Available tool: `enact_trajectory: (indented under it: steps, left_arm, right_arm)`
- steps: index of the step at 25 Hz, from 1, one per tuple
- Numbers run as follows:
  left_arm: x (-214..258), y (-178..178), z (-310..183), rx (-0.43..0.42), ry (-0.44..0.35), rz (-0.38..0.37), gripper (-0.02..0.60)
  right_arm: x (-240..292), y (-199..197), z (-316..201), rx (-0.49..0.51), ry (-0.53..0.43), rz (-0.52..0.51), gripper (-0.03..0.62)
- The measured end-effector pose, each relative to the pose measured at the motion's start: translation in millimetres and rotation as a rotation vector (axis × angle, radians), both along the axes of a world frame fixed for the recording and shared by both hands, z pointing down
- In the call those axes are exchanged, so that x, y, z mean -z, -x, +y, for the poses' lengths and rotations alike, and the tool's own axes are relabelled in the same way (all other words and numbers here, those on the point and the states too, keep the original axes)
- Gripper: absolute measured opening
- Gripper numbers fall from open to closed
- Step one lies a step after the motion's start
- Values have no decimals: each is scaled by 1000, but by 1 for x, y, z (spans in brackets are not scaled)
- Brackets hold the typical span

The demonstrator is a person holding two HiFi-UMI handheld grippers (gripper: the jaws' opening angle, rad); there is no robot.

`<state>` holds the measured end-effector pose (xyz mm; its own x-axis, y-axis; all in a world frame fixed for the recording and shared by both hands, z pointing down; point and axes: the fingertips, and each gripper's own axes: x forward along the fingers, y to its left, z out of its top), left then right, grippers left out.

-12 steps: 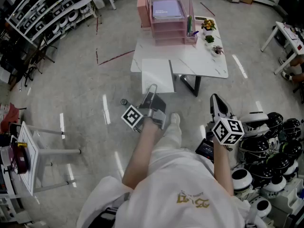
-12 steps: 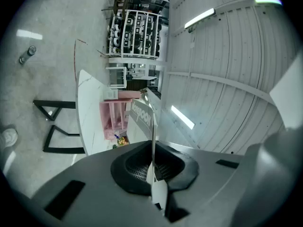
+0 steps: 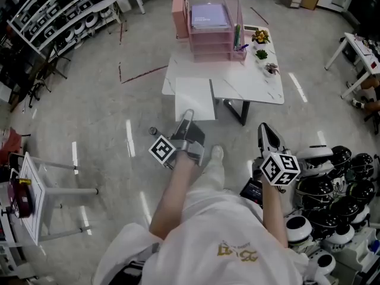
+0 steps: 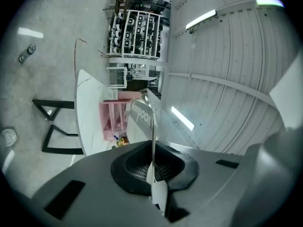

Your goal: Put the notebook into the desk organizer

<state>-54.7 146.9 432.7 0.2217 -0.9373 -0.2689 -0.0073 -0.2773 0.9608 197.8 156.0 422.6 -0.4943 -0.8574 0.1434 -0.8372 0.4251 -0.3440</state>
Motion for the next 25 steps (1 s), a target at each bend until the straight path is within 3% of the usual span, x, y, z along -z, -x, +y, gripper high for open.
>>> enact_trajectory:
  steps: [9, 15, 20, 25]
  left_arm:
    - [4, 5, -36, -14, 4, 13, 26]
    - [-9, 14, -112, -56, 23, 29, 26]
    - [-17, 19, -179, -117, 42, 0, 26]
    - [-25, 28, -237, -154, 54, 39, 26]
  right_arm:
    - [-10, 23, -24, 48, 34, -15, 12]
    - [-28, 38, -87, 29, 77, 3, 12]
    - [-28, 61, -151, 25, 87, 18, 12]
    - [-42, 82, -195, 31, 122, 37, 12]
